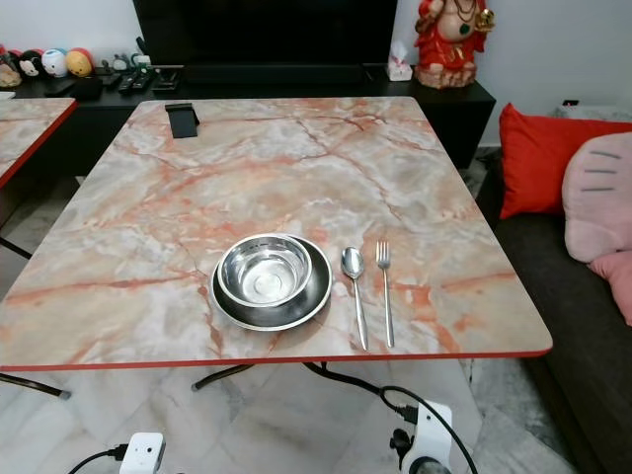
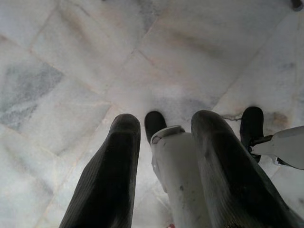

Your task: Setting the table

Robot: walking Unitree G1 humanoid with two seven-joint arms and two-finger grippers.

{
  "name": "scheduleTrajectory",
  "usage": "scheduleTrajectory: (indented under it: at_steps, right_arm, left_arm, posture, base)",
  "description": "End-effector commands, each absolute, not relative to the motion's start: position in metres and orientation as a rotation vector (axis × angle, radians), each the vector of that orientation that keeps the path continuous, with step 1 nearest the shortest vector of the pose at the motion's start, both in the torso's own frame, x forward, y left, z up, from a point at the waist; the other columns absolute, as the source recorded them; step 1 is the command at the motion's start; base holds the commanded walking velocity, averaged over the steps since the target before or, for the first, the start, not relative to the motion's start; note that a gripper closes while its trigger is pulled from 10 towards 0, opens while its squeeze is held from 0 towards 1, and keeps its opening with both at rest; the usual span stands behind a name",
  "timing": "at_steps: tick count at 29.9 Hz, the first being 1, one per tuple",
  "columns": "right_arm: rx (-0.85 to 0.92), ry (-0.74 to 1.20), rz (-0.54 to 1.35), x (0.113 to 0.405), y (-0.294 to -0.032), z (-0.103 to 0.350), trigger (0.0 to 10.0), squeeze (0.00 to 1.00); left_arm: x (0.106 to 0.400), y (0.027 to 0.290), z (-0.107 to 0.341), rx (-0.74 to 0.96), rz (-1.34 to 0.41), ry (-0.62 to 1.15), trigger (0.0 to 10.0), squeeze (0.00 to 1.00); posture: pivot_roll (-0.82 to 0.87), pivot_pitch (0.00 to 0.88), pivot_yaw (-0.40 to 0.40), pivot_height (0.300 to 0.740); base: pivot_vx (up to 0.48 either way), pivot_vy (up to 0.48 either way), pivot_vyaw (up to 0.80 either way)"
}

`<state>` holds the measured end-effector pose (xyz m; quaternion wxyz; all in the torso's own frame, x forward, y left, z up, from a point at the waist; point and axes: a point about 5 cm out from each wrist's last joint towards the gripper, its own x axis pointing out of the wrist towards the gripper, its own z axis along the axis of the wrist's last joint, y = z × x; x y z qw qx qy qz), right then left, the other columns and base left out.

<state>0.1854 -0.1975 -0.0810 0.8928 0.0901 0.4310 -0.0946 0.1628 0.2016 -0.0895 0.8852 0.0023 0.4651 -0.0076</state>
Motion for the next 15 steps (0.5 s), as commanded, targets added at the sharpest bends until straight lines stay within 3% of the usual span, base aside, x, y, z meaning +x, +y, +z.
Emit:
scheduleTrajectory:
  at_steps: [1, 15]
  right_arm:
    - [0.198, 0.921, -0.209, 0.1780, -0.1979, -0.0847, 10.0, 0.00]
    - [0.127, 0.958, -0.109, 0.1746, -0.1909, -0.0874, 10.0, 0.00]
  left_arm:
    - [0.1578, 0.2041, -0.0913, 0.014, -0.015, 0.987, 10.0, 0.00]
    - [0.1576, 0.2052, -0.0913, 0.012, 0.006, 0.986, 10.0, 0.00]
  posture:
    - [-0.04, 0.000, -0.004, 0.736]
    - [-0.04, 0.000, -0.003, 0.736]
  base:
    - [0.000, 0.000, 0.00]
    - [0.000, 0.019, 0.00]
